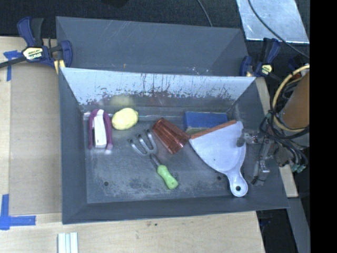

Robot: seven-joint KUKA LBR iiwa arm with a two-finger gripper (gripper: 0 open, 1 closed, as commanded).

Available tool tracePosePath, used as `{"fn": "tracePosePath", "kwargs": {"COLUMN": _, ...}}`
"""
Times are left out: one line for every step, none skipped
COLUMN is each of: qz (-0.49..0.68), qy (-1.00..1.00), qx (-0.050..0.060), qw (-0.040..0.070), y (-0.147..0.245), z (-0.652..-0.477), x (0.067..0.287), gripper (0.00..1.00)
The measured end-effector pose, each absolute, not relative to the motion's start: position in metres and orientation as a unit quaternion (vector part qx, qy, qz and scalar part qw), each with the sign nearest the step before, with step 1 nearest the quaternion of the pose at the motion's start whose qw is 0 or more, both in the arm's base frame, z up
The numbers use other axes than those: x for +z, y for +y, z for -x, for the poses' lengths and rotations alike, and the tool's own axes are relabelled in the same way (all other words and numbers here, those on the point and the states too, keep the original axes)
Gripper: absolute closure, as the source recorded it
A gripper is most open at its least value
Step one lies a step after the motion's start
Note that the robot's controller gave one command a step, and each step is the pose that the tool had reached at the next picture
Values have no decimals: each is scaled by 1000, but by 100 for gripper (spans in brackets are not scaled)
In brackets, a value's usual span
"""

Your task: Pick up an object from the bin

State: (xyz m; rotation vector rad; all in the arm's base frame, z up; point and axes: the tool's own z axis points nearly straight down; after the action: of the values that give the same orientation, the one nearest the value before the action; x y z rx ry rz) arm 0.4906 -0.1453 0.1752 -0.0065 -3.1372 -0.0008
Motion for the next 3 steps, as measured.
{"fn": "tracePosePath", "kwargs": {"qz": 0, "qy": -1000, "qx": 1, "qw": -2, "y": -145, "z": -493, "x": 179, "gripper": 0}}
{"fn": "tracePosePath", "kwargs": {"qz": 159, "qy": -987, "qx": 0, "qw": -2, "y": -142, "z": -532, "x": 85, "gripper": 0}}
{"fn": "tracePosePath", "kwargs": {"qz": 115, "qy": -993, "qx": 1, "qw": -3, "y": -132, "z": -504, "x": 122, "gripper": 0}}
